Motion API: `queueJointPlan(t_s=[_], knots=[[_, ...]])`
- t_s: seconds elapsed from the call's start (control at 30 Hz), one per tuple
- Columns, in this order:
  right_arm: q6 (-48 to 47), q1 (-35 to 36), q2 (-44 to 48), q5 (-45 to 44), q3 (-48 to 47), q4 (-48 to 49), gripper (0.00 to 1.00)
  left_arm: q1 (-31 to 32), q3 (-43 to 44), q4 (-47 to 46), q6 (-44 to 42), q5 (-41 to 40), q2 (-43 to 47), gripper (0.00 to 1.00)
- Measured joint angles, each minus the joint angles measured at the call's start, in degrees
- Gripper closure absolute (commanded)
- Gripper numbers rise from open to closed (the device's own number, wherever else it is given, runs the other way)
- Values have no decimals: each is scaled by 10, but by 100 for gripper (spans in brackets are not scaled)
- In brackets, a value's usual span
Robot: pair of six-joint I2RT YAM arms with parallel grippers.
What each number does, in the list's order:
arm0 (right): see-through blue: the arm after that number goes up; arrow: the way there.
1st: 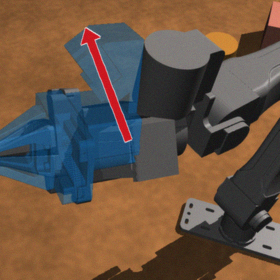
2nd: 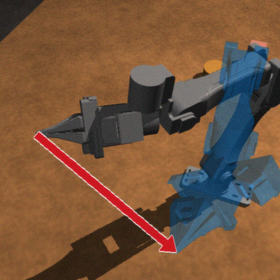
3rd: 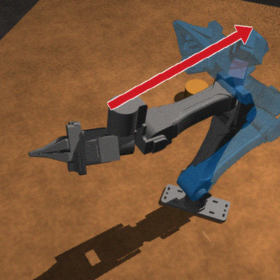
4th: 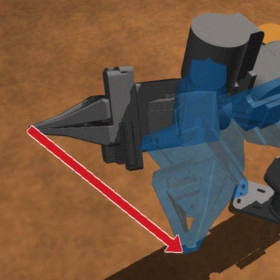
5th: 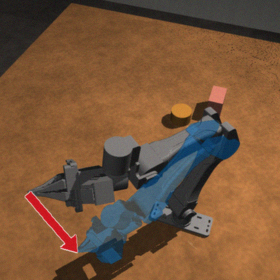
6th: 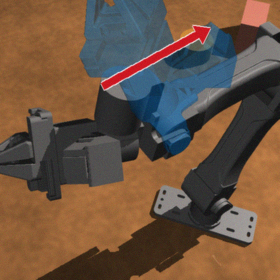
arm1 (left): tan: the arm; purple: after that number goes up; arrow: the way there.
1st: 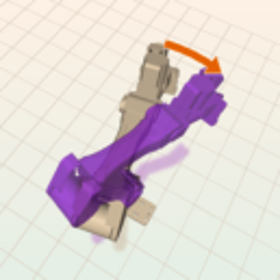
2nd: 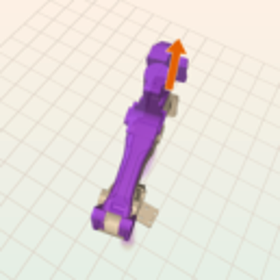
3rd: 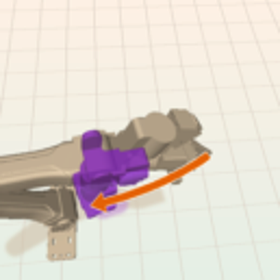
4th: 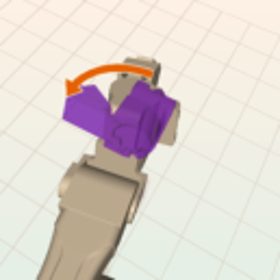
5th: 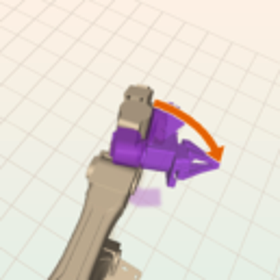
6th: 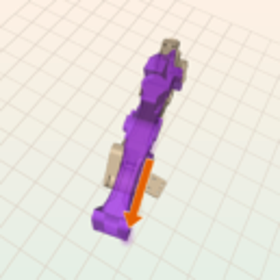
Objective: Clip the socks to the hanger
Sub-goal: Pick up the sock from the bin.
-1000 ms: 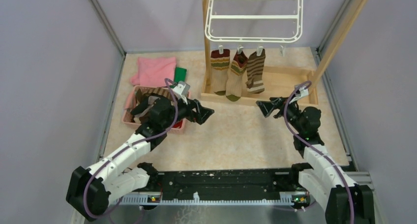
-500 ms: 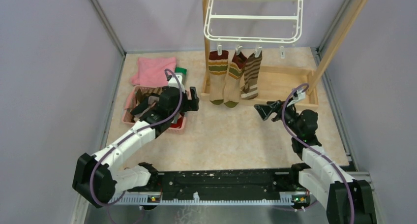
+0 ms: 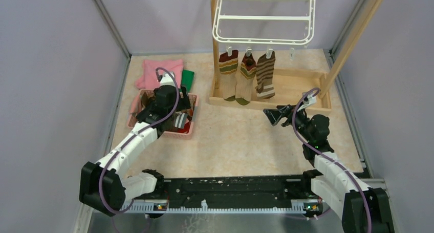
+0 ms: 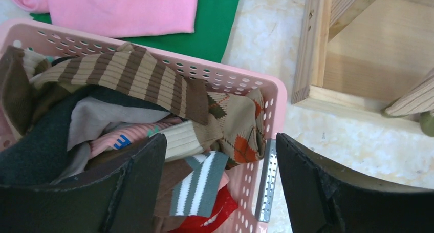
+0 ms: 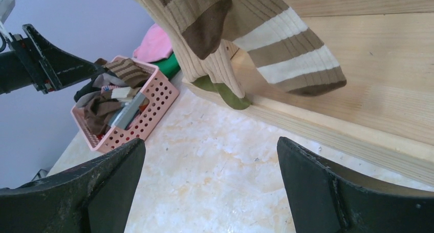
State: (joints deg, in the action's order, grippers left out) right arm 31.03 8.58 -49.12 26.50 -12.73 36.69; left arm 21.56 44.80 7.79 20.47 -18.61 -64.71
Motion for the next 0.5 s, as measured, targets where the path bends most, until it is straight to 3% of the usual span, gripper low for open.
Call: queueJointPlan(t_s=[0.27, 0.5], knots=[[0, 0, 0, -2, 0, -1, 2, 0, 85, 105, -99, -6, -52, 31], [0, 0, -9, -4, 0, 0, 2, 0, 87, 161, -200, -60, -85, 42]])
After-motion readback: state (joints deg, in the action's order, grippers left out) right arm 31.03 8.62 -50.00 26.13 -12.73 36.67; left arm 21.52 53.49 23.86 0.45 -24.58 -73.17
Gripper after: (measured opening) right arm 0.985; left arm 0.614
